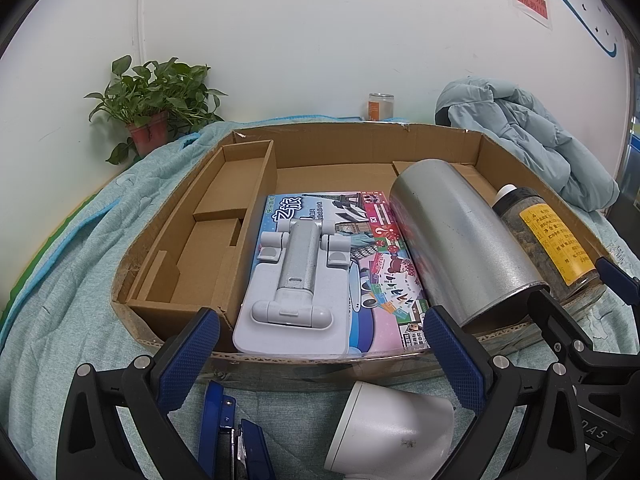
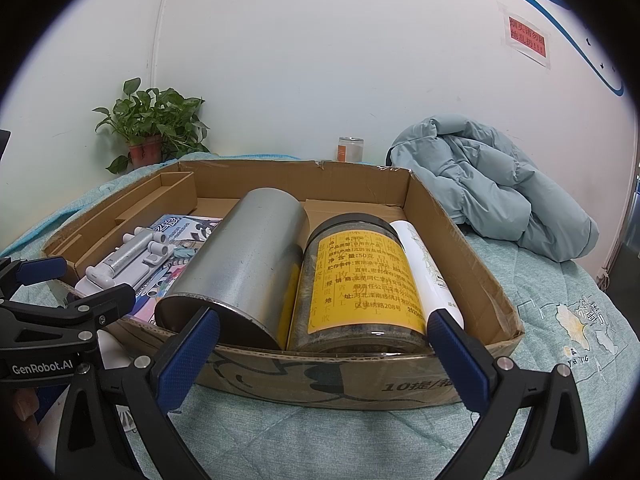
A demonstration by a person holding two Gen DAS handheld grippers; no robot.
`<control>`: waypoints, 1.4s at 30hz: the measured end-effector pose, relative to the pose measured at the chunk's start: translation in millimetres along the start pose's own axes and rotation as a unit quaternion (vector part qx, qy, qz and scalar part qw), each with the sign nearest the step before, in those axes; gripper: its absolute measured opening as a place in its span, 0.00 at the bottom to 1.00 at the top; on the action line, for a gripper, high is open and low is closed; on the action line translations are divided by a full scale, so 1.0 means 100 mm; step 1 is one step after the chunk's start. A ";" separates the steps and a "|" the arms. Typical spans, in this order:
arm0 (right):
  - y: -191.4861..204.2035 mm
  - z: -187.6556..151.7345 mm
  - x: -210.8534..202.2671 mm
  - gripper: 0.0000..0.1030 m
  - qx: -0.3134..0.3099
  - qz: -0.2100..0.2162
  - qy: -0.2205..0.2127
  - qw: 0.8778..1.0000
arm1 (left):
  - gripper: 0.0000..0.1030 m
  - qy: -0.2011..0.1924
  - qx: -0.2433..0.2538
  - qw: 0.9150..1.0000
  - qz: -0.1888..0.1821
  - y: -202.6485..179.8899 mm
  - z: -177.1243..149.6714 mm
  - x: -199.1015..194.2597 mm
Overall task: Organize rigid objects
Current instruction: 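Move both grippers to the white hair dryer and grasp its handle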
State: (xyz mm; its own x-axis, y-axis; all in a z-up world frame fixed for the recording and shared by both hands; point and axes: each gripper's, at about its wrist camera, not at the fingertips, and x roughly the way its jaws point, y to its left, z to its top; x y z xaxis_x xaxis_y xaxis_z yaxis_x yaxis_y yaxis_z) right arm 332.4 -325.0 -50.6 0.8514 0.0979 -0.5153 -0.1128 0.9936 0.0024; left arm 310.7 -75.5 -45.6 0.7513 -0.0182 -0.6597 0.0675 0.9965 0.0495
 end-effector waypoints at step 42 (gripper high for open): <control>1.04 -0.34 -0.16 0.66 0.120 0.174 0.278 0.937 | 0.99 0.085 -0.053 0.995 -0.027 1.76 -0.76 -1.60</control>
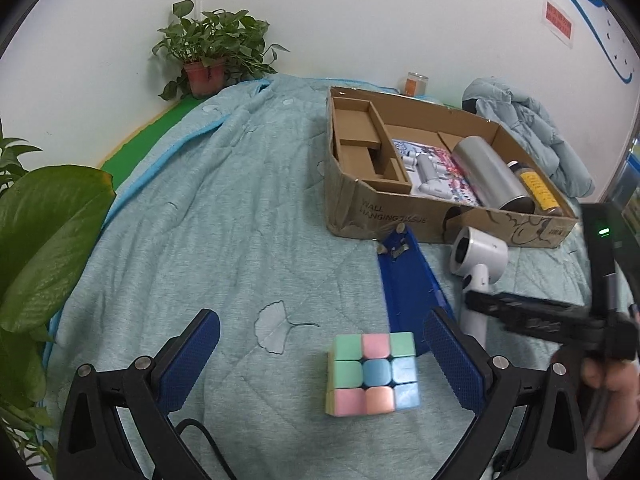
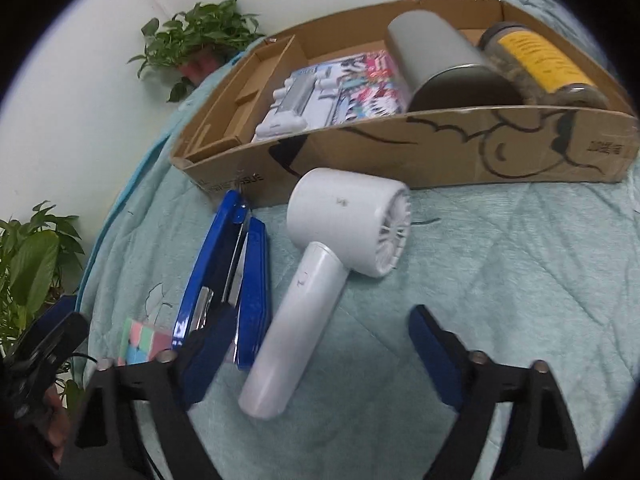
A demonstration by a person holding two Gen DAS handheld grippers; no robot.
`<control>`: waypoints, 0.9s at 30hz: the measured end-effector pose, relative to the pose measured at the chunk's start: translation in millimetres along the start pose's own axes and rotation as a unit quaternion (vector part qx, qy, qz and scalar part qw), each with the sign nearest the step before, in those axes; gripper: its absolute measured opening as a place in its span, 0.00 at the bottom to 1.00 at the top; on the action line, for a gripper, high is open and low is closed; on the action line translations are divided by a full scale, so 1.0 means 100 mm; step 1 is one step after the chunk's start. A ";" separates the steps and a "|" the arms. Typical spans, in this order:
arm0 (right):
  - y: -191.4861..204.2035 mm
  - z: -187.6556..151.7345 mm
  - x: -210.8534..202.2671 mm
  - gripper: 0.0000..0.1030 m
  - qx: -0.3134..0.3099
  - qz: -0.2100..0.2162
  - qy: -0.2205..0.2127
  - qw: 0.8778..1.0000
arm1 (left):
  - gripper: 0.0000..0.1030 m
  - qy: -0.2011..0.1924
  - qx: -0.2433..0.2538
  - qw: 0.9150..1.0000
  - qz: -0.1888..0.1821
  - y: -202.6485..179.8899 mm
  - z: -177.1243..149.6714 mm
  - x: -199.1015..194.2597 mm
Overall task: Organize rigid objects
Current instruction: 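Move both grippers to the white hair dryer and grasp its handle, then lift the hair dryer with both grippers and carry it over the box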
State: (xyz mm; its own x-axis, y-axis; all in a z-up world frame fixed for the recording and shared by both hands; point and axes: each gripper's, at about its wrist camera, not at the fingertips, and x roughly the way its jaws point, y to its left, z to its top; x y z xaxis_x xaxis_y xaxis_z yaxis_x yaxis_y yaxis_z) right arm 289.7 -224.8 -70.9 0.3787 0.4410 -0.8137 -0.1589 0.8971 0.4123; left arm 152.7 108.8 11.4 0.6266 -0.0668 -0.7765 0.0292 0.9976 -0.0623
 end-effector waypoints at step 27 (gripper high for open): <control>-0.53 -1.20 -0.86 0.23 -0.016 -0.005 0.026 1.000 | 0.72 0.250 -0.034 0.909 -0.333 -1.75 -0.72 0.54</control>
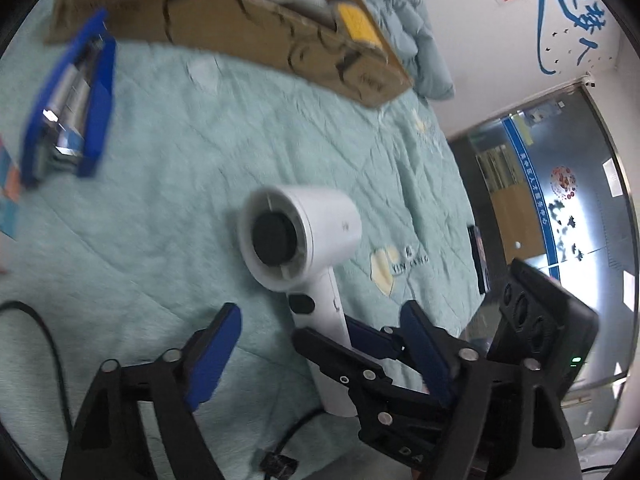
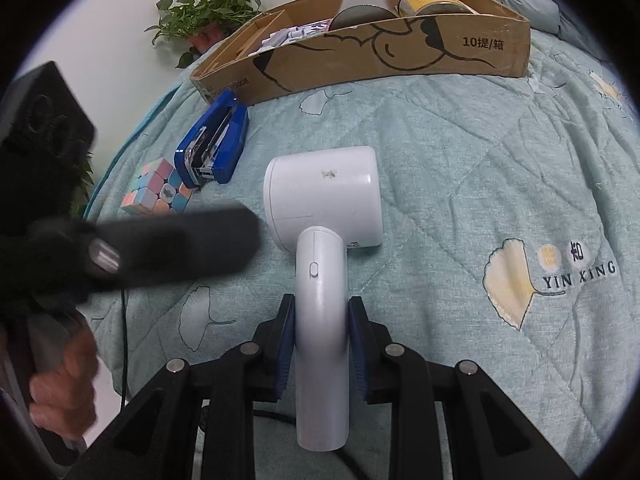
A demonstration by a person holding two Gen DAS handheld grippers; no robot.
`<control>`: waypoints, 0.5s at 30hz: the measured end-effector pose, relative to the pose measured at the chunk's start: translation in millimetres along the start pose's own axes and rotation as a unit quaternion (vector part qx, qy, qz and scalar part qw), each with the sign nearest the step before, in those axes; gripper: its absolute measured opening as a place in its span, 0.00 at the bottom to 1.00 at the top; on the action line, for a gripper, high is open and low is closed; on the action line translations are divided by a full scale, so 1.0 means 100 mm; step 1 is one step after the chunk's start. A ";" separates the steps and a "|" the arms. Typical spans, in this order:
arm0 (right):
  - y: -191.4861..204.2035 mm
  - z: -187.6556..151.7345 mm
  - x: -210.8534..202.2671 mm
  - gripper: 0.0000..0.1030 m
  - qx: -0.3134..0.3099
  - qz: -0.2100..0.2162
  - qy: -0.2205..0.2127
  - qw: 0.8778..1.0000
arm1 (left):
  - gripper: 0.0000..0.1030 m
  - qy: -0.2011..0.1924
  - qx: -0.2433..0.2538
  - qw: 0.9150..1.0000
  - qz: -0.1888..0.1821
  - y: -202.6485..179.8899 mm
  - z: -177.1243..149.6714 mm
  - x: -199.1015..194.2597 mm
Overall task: Organize rigid objects
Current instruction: 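Lift the hair dryer with both grippers and carry it over the box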
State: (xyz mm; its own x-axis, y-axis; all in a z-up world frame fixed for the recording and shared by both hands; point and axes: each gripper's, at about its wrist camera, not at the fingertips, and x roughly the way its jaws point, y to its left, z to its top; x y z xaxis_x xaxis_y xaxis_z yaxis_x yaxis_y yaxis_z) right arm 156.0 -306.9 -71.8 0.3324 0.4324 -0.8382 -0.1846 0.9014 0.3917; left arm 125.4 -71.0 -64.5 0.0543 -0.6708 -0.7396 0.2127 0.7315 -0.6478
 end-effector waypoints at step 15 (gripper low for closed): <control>0.33 0.22 -0.01 0.23 -0.038 -0.005 -0.028 0.999 | 0.29 -0.049 0.021 0.998 0.043 -0.09 0.32 -0.15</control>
State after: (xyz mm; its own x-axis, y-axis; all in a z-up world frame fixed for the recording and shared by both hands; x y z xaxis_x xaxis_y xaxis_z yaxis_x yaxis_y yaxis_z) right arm 170.2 -277.5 -49.3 0.3859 0.4256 -0.8185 -0.2492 0.9023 0.3517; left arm 153.8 -71.3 -42.2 0.1681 -0.6162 -0.7695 0.2442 0.7823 -0.5731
